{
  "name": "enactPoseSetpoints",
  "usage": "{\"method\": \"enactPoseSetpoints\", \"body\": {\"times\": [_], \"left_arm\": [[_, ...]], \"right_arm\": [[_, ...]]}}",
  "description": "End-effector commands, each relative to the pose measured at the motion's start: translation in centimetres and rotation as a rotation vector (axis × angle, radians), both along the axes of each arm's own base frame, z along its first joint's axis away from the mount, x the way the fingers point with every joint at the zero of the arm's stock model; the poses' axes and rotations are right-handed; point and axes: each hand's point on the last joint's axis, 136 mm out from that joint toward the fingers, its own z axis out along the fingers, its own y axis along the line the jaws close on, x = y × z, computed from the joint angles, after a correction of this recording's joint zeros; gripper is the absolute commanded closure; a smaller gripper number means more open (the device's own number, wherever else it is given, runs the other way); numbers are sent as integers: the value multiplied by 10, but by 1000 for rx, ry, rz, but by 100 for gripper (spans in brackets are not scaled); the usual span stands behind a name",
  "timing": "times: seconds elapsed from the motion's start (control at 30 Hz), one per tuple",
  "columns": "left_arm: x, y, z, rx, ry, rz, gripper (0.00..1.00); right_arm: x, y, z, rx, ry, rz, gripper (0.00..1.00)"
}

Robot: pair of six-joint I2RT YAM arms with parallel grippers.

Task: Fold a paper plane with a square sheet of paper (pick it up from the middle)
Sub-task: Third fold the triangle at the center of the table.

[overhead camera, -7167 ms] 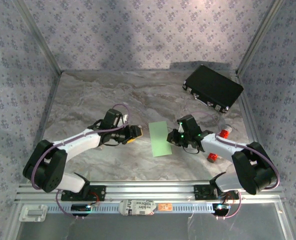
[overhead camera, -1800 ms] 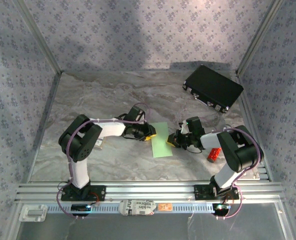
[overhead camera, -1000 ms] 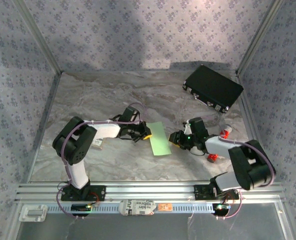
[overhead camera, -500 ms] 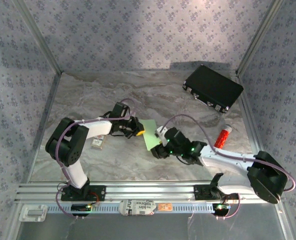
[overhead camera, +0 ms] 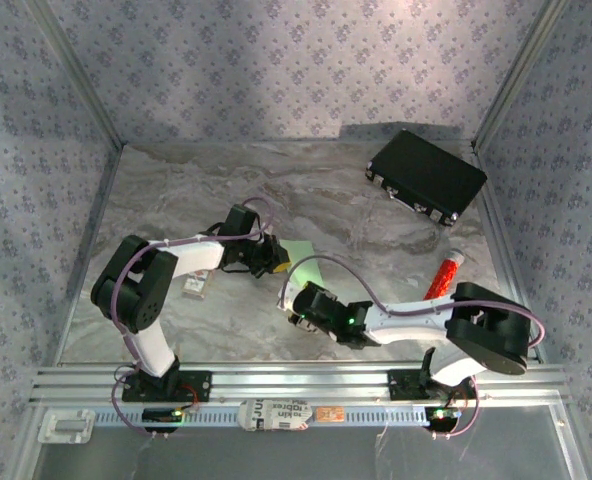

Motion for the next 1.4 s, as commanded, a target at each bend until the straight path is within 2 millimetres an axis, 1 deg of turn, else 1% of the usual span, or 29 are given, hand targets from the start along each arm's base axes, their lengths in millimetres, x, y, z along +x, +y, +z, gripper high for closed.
{"method": "enactPoseSetpoints", "body": {"times": [0.0, 0.13, 0.23, 0.53, 0.63, 0.7, 0.87, 0.93, 1.13, 1.2, 1.3, 1.37], "left_arm": [[2, -2, 10, -19, -18, -18, 93], [2, -2, 10, -18, -15, -17, 93], [3, -1, 10, -16, -16, -14, 93], [3, -1, 8, -12, -12, -11, 93], [2, -1, 7, -11, -10, -12, 93], [2, 0, 7, -10, -9, -10, 93], [2, -1, 6, -10, -8, -11, 93], [2, -1, 6, -9, -8, -11, 93], [2, -1, 6, -9, -6, -11, 92], [2, 0, 5, -5, -7, -8, 89], [1, 6, 5, 30, -21, -3, 73], [0, 13, 6, 69, -42, 8, 57]], "right_arm": [[14, 2, 16, 6, -97, -38, 49], [10, 1, 12, 10, -74, -32, 62], [7, 1, 10, 18, -63, -26, 67], [4, -1, 13, 54, -49, -38, 69], [4, -2, 13, 66, -45, -45, 72], [3, -2, 14, 71, -44, -46, 73], [2, -2, 13, 77, -36, -49, 81], [2, -2, 14, 81, -35, -52, 82], [2, -2, 13, 88, -26, -60, 90], [1, -2, 12, 90, -16, -64, 92], [-2, -4, 9, 103, 23, -81, 94], [-5, -5, 5, 117, 63, -93, 94]]}}
